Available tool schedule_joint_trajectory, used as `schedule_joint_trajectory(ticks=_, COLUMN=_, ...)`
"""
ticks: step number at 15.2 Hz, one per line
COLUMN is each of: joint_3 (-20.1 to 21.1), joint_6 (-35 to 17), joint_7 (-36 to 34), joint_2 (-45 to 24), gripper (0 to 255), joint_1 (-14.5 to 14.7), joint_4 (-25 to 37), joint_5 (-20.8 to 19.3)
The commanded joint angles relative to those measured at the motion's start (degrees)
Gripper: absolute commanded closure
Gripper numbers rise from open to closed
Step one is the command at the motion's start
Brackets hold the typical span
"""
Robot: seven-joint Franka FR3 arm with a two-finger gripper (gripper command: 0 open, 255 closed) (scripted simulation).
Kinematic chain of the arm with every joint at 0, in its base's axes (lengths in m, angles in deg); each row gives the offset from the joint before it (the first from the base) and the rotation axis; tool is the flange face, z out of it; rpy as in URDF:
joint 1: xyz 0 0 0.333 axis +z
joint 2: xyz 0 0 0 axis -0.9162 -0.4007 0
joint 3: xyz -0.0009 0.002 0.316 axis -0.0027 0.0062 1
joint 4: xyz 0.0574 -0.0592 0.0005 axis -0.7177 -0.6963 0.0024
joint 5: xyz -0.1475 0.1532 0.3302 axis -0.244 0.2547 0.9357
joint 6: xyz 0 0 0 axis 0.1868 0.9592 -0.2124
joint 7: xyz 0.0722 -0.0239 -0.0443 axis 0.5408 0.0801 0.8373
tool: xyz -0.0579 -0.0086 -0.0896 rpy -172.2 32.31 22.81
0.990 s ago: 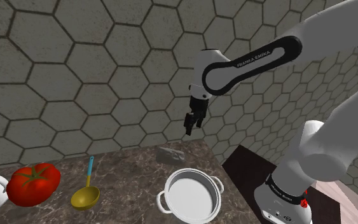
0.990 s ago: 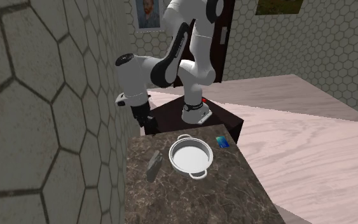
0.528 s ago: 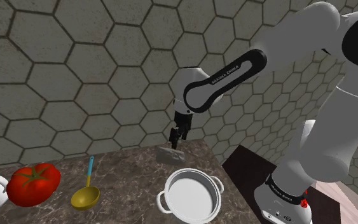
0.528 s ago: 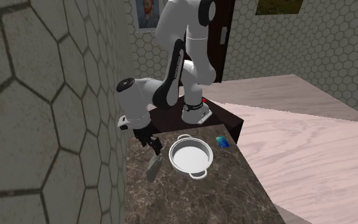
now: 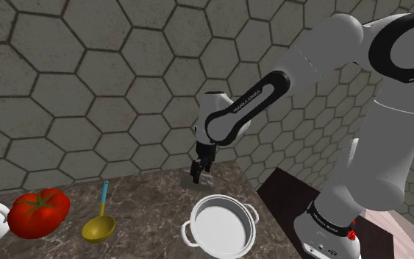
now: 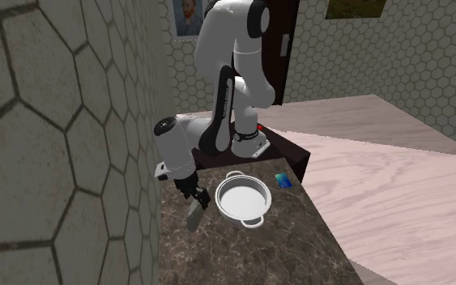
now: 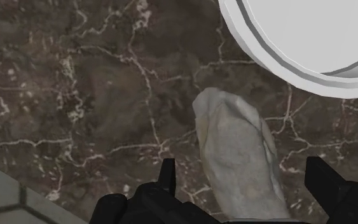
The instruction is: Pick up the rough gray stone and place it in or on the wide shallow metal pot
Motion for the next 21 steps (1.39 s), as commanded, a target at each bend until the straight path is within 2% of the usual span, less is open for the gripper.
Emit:
schedule_joint_trajectory(ticks=1, joint_3=0.10, joint_6=-1.32, joint_7=0.20, joint_2=-1.03, gripper=0, joint_1=0.08, joint_4=-0.25, joint_5=0.22)
schedule_joint_trajectory(ticks=8, joint_3=0.10, joint_6=-1.31, joint_7=0.20, joint_2=-1.03, gripper=0, joint_1=0.08, joint_4=-0.25, joint_5=0.22)
schedule_joint_trajectory(ticks=9, joint_3=0.10, joint_6=-1.31, joint_7=0.20, joint_2=-1.03, gripper=255, joint_1=0.08, joint_4=-0.25, joint_5=0.22)
schedule_joint_trajectory(ticks=18, joint_3=0.10, joint_6=-1.32, joint_7=0.20, joint_2=-1.03, gripper=255, joint_1=0.08, joint_4=-0.25, joint_5=0.22)
schedule_joint_trajectory(ticks=21, joint_3=0.02, joint_6=1.00, joint_7=-0.29, joint_2=1.15, gripper=255, joint_1=0.04, joint_4=-0.10, joint_5=-0.10)
